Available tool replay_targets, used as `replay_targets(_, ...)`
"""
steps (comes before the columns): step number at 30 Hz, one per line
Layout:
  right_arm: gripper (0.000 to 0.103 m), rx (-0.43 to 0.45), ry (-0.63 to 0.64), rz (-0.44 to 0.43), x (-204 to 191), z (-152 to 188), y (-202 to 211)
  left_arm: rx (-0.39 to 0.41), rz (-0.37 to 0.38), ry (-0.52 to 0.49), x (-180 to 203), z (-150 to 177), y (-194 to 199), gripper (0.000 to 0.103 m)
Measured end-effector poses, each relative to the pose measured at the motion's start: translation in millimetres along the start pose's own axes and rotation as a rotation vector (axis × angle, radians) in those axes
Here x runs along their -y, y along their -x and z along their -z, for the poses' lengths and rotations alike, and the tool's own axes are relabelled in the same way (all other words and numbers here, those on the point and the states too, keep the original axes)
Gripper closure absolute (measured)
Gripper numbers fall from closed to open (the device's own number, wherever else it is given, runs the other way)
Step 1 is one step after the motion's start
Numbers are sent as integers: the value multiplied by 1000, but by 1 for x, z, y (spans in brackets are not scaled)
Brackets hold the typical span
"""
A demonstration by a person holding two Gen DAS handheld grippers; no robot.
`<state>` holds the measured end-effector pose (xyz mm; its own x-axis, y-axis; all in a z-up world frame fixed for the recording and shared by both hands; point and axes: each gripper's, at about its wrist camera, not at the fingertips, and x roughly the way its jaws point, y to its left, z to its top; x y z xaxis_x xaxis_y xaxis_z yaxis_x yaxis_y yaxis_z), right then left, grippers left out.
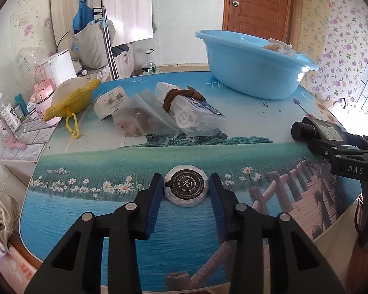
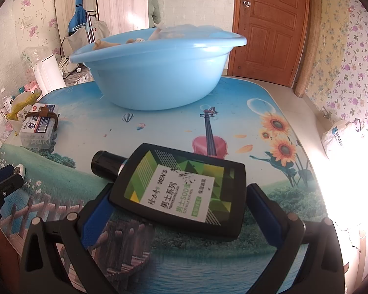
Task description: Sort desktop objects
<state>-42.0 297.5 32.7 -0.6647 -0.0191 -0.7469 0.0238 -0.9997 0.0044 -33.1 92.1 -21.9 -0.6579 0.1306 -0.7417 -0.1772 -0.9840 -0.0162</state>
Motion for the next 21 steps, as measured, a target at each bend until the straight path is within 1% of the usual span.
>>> replay_targets(5, 0, 0, 0, -1, 0, 0, 0, 14, -1, -6, 1, 2, 0, 66)
replay_targets(21, 0, 0, 0, 0, 0, 0, 0, 23, -3, -14, 4, 3, 0, 66)
